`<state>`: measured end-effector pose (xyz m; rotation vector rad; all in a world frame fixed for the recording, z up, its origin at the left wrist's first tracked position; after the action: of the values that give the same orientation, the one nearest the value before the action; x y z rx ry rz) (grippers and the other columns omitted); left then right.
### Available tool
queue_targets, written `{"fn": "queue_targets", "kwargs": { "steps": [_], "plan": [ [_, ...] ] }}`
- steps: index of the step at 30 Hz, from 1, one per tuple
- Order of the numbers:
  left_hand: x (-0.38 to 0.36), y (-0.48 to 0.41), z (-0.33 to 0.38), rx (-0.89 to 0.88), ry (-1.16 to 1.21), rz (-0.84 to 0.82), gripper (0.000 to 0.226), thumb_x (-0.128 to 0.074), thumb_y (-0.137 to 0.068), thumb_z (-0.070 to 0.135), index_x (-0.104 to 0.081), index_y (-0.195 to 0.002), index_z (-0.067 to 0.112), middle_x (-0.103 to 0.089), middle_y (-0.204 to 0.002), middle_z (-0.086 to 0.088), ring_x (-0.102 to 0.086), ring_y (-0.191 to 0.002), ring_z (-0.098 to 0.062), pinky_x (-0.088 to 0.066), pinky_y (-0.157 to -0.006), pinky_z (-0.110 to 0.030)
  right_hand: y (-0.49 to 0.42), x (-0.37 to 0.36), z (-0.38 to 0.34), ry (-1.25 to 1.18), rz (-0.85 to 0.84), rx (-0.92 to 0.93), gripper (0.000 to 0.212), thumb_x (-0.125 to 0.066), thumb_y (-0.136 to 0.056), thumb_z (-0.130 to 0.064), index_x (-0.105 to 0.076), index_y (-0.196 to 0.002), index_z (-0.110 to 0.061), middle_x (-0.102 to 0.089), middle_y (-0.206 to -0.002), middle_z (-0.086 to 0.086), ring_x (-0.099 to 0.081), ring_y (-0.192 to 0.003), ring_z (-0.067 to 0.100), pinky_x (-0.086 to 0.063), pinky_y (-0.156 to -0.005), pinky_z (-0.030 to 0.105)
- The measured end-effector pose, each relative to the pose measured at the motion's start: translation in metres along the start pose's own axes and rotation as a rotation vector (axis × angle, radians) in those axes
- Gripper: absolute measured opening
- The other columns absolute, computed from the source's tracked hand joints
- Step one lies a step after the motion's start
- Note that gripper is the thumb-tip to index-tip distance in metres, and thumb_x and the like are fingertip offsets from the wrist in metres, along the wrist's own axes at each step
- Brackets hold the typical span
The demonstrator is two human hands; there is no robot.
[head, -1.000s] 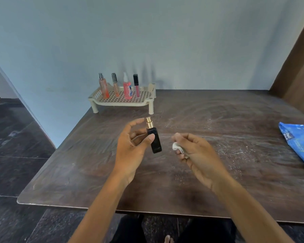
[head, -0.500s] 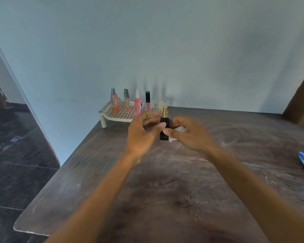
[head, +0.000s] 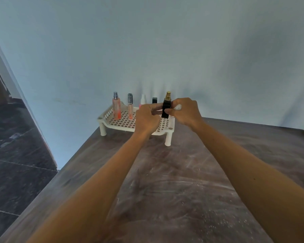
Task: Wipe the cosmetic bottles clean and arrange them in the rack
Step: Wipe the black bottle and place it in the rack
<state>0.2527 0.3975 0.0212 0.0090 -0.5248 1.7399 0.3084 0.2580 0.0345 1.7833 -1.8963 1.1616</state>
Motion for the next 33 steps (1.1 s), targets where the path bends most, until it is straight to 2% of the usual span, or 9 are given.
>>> {"fn": "queue_targets", "kwargs": {
  "steps": [2,3,5,9,13,18,21,27,33],
  "plan": [
    [-0.003,-0.007,-0.009,0.009,-0.046,-0.015,0.065,-0.042,-0.078,-0.019,-0.068,-0.127,0.016,-0.072,-0.122,-0.005,-0.068,-0.107,-0.010,-0.051,-0.084,-0.009,-0.012,-0.009,0.005,0.055,-0.025,0.014,0.021,-0.077,-0.082,-0.029,-0.076,-0.093,-0.011,-0.072,-0.092,0.003,-0.063,-0.081,0.015,-0.036,-0.061,0.006],
    [-0.006,-0.010,-0.013,0.013,-0.060,-0.027,0.065,-0.043,-0.079,-0.018,-0.067,-0.127,0.017,-0.071,-0.122,-0.004,-0.068,-0.108,-0.009,-0.050,-0.084,-0.008,-0.016,-0.013,0.006,0.077,-0.039,0.018,0.019,-0.077,-0.081,-0.029,-0.075,-0.089,-0.012,-0.071,-0.087,0.002,-0.060,-0.076,0.014,-0.033,-0.056,0.004],
    [-0.010,-0.013,-0.020,0.019,-0.082,-0.048,0.063,-0.043,-0.081,-0.016,-0.066,-0.130,0.016,-0.070,-0.125,-0.005,-0.067,-0.113,-0.012,-0.051,-0.091,-0.014,-0.023,-0.019,0.010,0.146,-0.075,0.025,0.016,-0.076,-0.081,-0.031,-0.071,-0.077,-0.017,-0.065,-0.074,-0.002,-0.054,-0.067,0.012,-0.028,-0.051,0.009],
    [-0.017,-0.014,-0.025,0.028,-0.092,-0.083,0.059,-0.043,-0.083,-0.015,-0.064,-0.131,0.013,-0.069,-0.127,-0.006,-0.064,-0.119,-0.016,-0.045,-0.087,-0.011,-0.029,-0.025,0.023,0.190,-0.113,0.003,0.028,-0.079,-0.078,-0.031,-0.059,-0.061,-0.022,-0.054,-0.059,-0.005,-0.047,-0.051,0.005,-0.023,-0.048,0.013],
    [-0.025,-0.014,-0.033,0.031,-0.098,-0.088,0.057,-0.045,-0.083,-0.016,-0.065,-0.130,0.010,-0.069,-0.127,-0.009,-0.064,-0.119,-0.019,-0.046,-0.097,-0.020,-0.028,-0.029,0.030,0.191,-0.126,-0.003,0.015,-0.082,-0.075,-0.029,-0.072,-0.075,-0.017,-0.057,-0.063,-0.003,-0.047,-0.052,0.005,-0.027,-0.049,0.015],
    [-0.027,-0.015,-0.041,0.045,-0.109,-0.078,0.052,-0.053,-0.086,-0.010,-0.063,-0.132,0.013,-0.068,-0.129,-0.008,-0.065,-0.117,-0.020,-0.046,-0.090,-0.020,-0.029,-0.033,0.033,0.180,-0.138,-0.004,0.023,-0.083,-0.073,-0.027,-0.078,-0.085,-0.009,-0.064,-0.072,0.003,-0.050,-0.054,0.006,-0.028,-0.049,0.016],
    [-0.029,-0.016,-0.043,0.058,-0.124,-0.078,0.052,-0.054,-0.087,-0.009,-0.062,-0.134,0.013,-0.066,-0.132,-0.006,-0.062,-0.121,-0.020,-0.044,-0.095,-0.022,-0.030,-0.032,0.033,0.166,-0.136,-0.019,0.025,-0.085,-0.072,-0.025,-0.078,-0.090,-0.008,-0.067,-0.077,0.008,-0.056,-0.063,0.016,-0.033,-0.050,0.017],
    [-0.032,-0.019,-0.047,0.089,-0.171,-0.068,0.054,-0.056,-0.086,-0.008,-0.059,-0.136,0.010,-0.065,-0.134,-0.008,-0.062,-0.122,-0.021,-0.045,-0.099,-0.025,-0.030,-0.029,0.029,0.238,-0.165,-0.036,0.028,-0.084,-0.073,-0.031,-0.075,-0.082,-0.006,-0.056,-0.061,-0.001,-0.050,-0.054,0.009,-0.029,-0.049,0.017],
    [-0.033,-0.018,-0.053,0.127,-0.199,-0.052,0.054,-0.059,-0.085,-0.009,-0.057,-0.137,0.006,-0.065,-0.134,-0.011,-0.062,-0.123,-0.024,-0.047,-0.104,-0.032,-0.024,-0.013,0.028,0.192,-0.120,-0.034,0.037,-0.083,-0.074,-0.031,-0.076,-0.090,0.002,-0.074,-0.092,0.016,-0.068,-0.082,0.026,-0.042,-0.063,0.023]
  ]
}}
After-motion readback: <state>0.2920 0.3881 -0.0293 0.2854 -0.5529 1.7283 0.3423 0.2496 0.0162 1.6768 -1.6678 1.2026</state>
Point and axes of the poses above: each hand's wrist, its own y-axis away from the middle knuckle, its own x-axis out of the back of the hand, z = x × y, the point moved 5 cm from there along -y, towards the middle knuckle
